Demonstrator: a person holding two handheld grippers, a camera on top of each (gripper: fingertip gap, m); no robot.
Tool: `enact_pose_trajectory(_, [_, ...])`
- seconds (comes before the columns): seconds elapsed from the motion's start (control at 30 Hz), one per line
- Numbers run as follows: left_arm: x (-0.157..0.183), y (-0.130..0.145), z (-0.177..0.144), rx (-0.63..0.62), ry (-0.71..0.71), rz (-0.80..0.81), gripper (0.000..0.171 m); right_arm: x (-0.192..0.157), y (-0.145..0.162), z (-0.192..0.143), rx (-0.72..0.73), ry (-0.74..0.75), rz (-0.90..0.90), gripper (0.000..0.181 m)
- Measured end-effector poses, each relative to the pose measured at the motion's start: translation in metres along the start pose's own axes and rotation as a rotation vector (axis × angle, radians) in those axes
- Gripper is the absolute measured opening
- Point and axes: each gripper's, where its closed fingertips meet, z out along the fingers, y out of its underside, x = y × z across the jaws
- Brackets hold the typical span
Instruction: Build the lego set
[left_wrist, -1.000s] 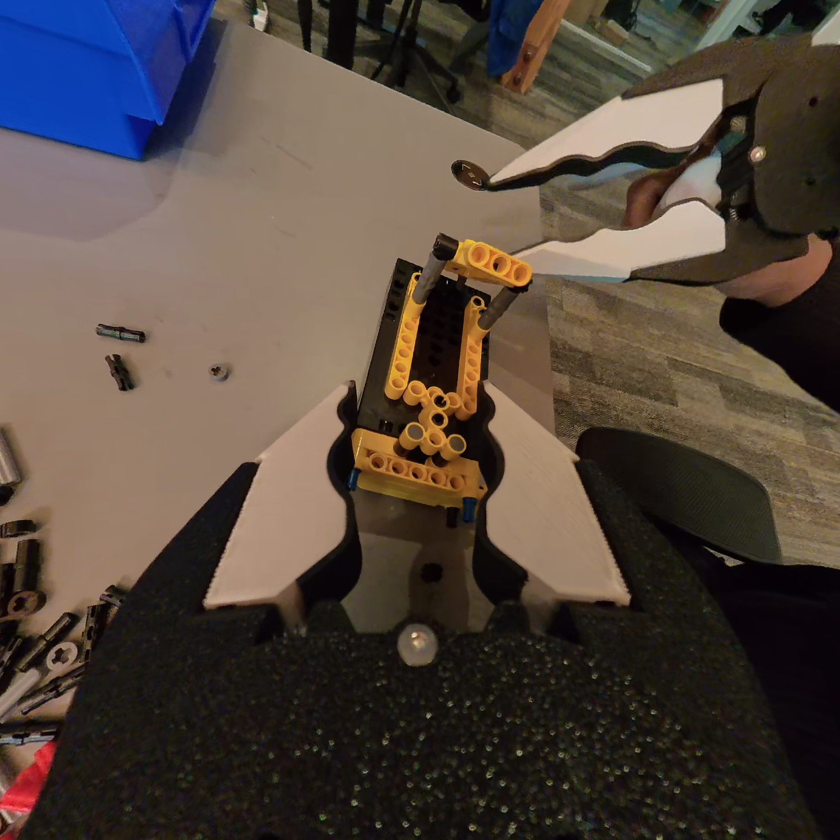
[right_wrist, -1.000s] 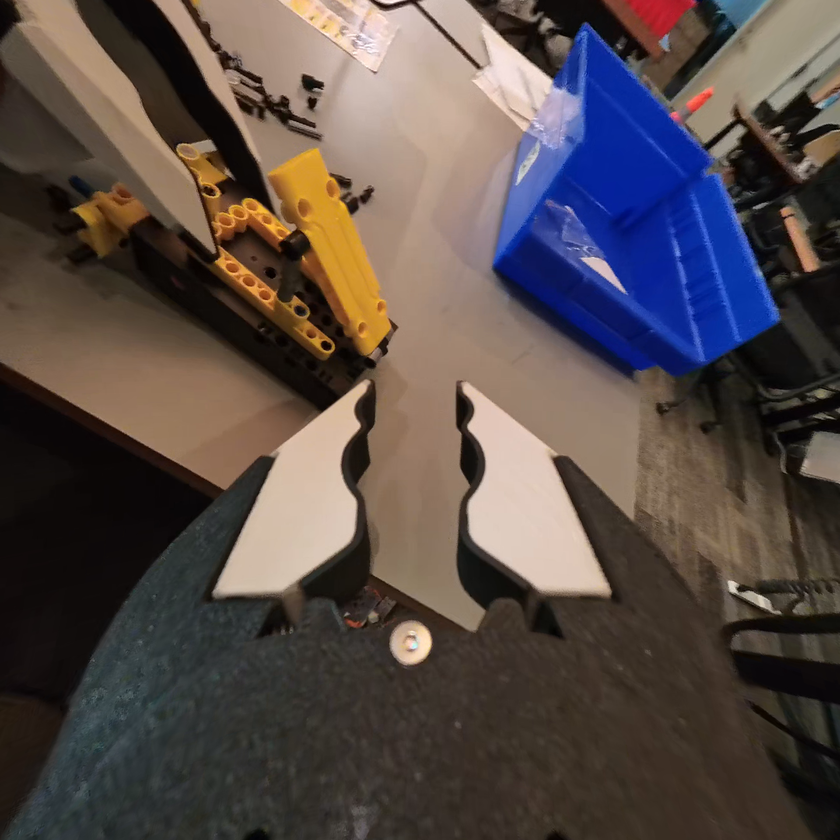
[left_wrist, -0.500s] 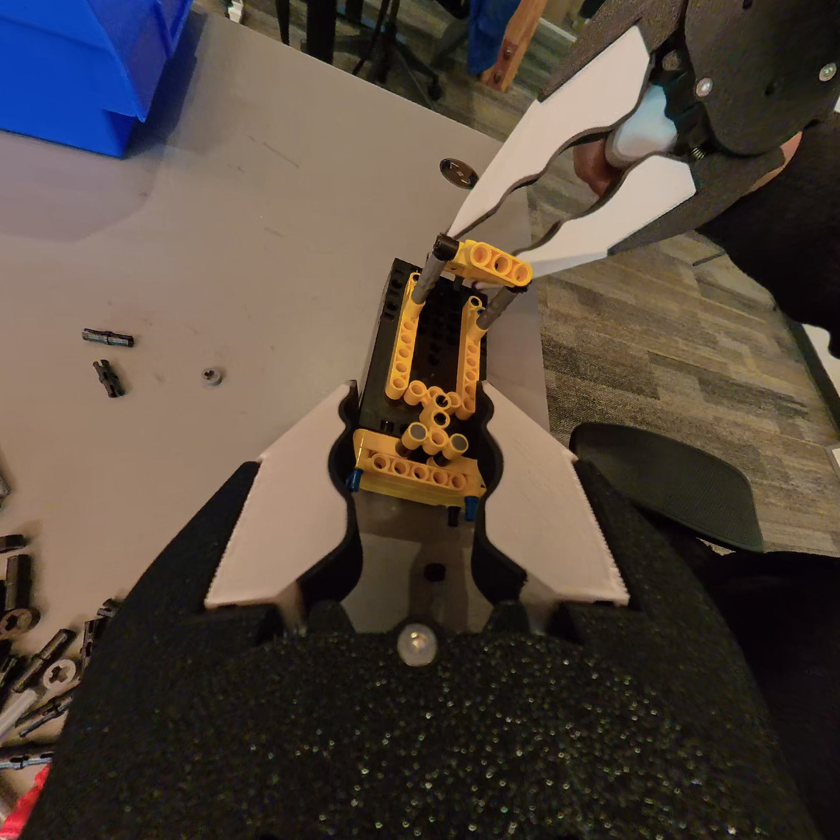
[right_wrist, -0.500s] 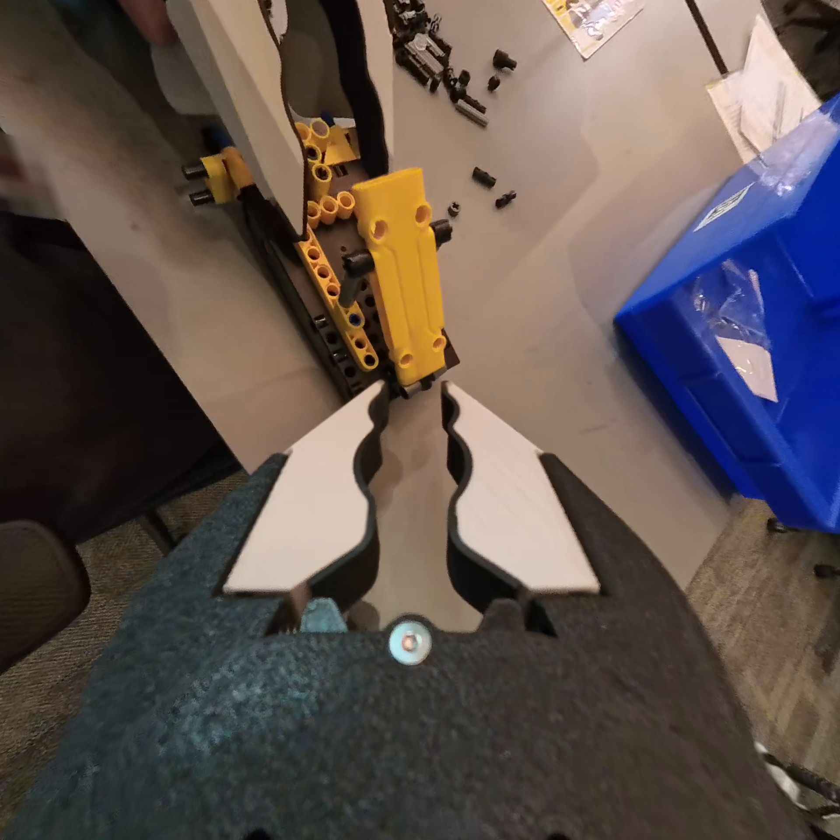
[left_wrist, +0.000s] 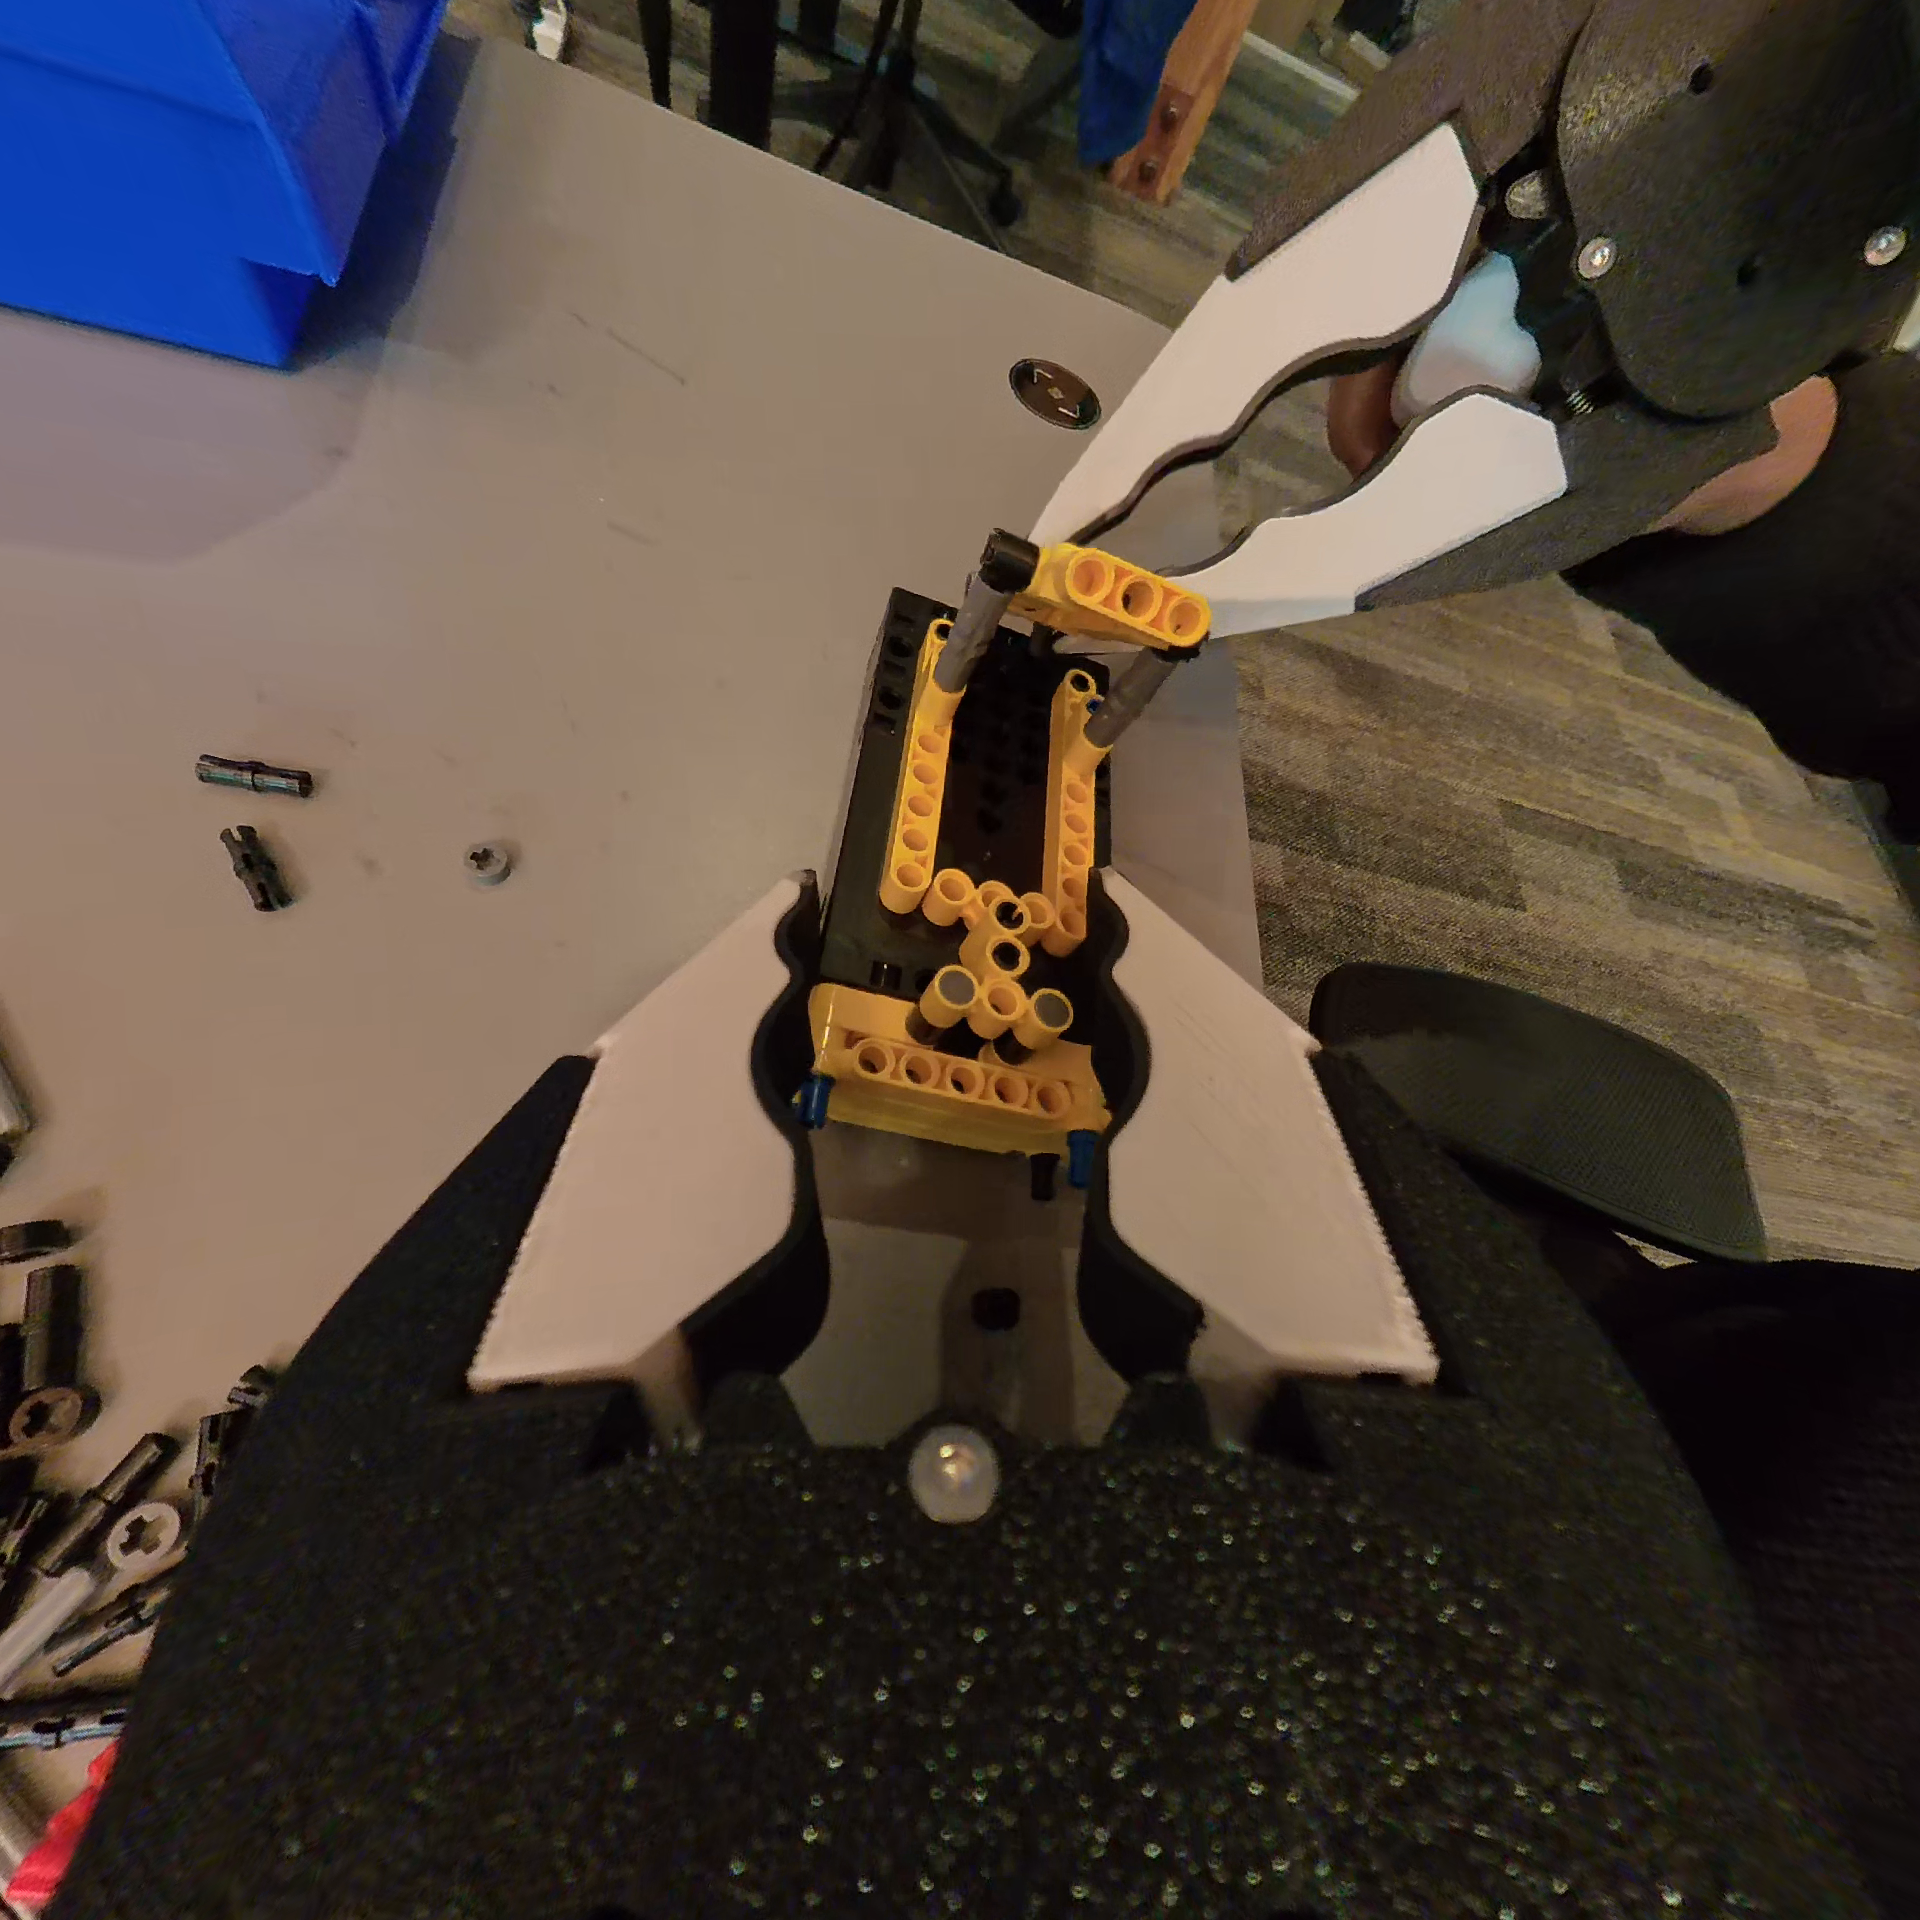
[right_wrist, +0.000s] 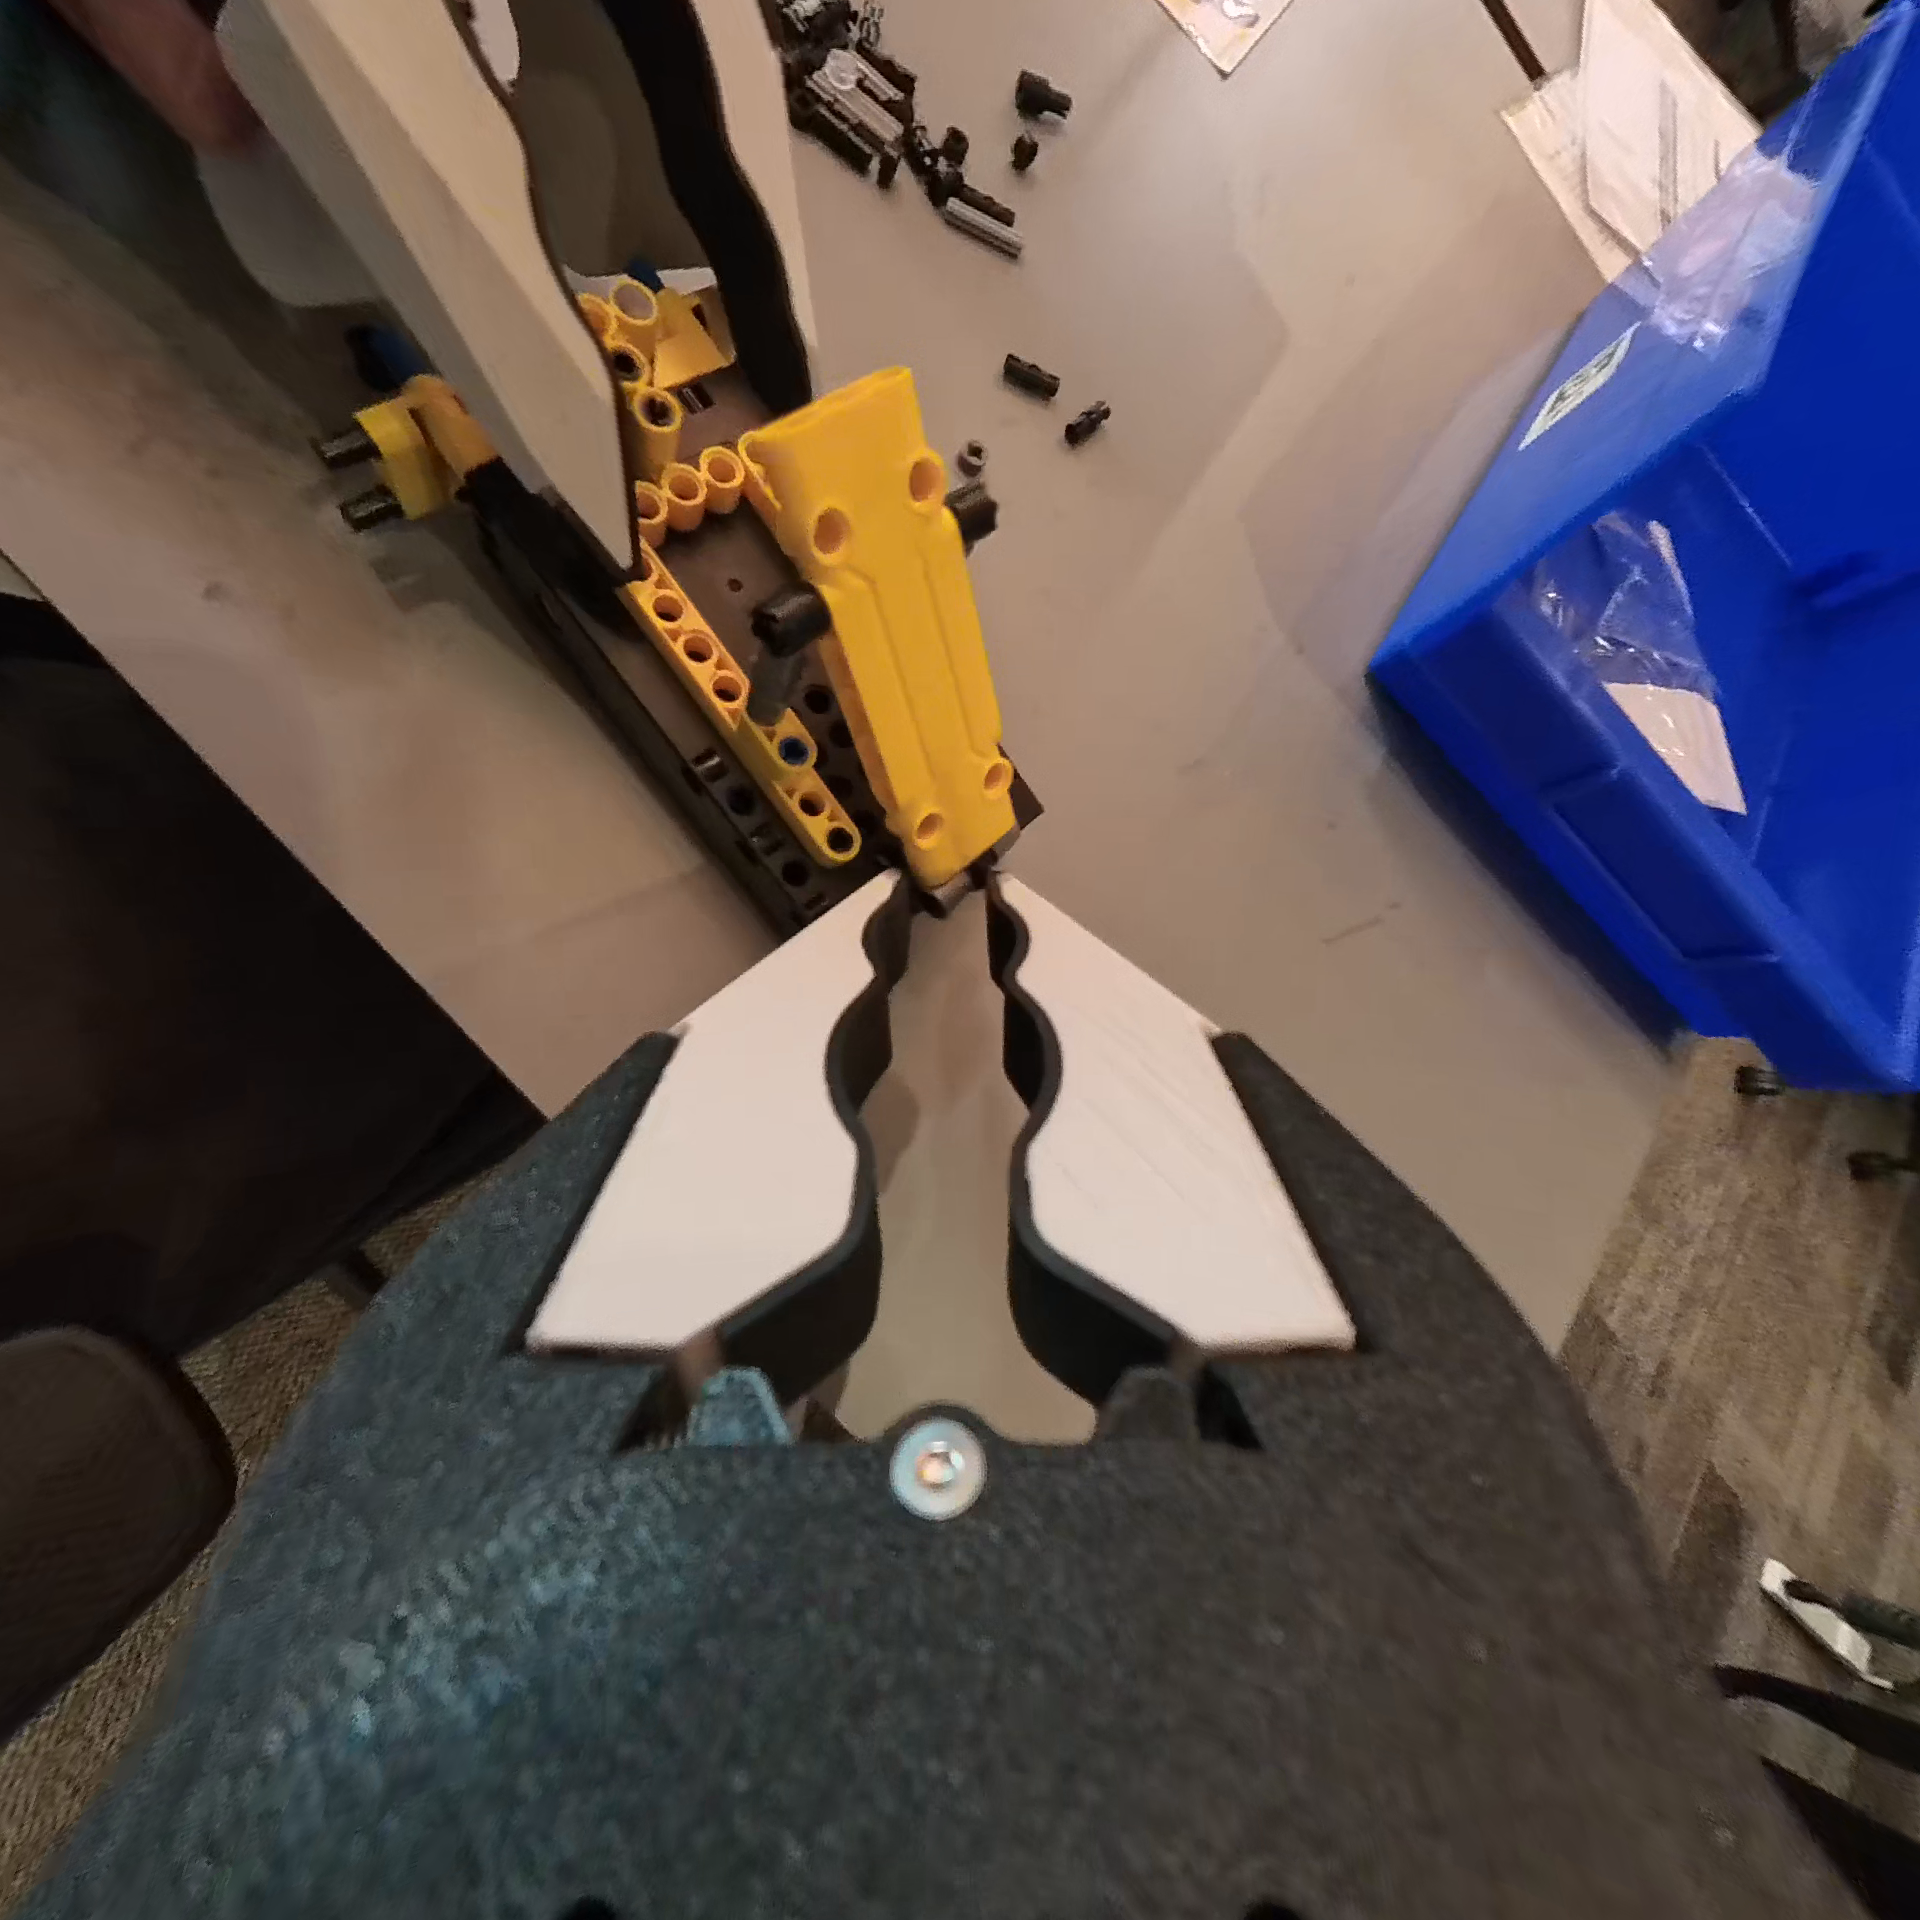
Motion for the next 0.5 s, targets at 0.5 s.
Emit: enact_pose_trajectory(0.5, [-0.0009,-0.0002,-0.0002,0.001,-0.008,-0.001,0.049,0.0077,-0.0039,0.0073,-0.06,0.299,-0.104,0.009])
